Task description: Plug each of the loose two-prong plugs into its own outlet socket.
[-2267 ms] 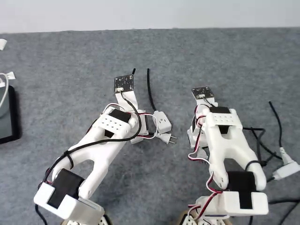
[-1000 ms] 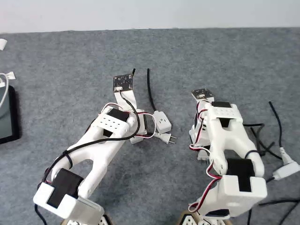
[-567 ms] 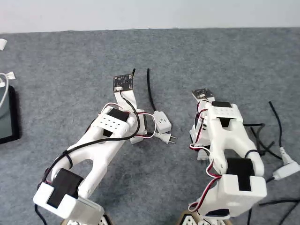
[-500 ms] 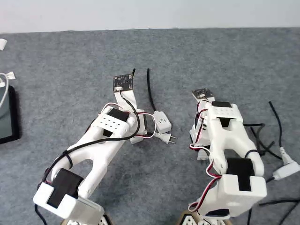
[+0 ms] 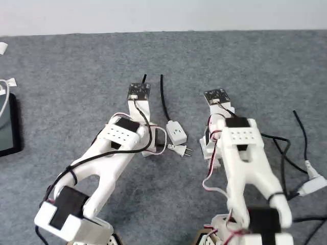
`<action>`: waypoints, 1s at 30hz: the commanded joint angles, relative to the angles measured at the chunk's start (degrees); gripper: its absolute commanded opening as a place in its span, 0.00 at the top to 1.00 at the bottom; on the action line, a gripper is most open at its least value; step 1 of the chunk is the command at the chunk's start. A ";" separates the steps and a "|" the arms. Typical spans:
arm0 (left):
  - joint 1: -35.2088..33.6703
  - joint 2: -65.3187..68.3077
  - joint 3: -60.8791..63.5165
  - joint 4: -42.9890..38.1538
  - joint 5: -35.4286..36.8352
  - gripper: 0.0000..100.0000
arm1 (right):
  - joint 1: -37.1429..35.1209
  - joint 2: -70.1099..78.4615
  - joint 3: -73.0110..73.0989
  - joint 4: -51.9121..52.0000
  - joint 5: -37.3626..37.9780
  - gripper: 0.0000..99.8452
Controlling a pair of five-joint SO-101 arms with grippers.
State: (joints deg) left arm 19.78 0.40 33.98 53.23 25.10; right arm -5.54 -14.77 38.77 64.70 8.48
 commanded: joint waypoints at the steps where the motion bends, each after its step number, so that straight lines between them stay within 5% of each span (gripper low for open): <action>1: -2.29 -7.56 1.89 1.58 -3.25 0.99 | -3.56 -7.52 1.05 -3.30 -3.08 0.99; 11: -10.90 -20.22 7.34 1.93 -9.85 0.98 | -20.26 -8.75 6.59 -23.52 -6.07 0.99; 23: -13.54 -25.14 15.34 2.02 -10.29 0.98 | -23.60 0.66 11.43 -56.22 -15.74 0.99; 30: -24.35 -25.23 17.63 0.79 -16.00 0.98 | -27.03 5.93 11.25 -65.27 -20.66 0.99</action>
State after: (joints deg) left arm 0.62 -23.16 51.65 54.55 12.09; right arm -31.21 -8.62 50.81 3.43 -10.15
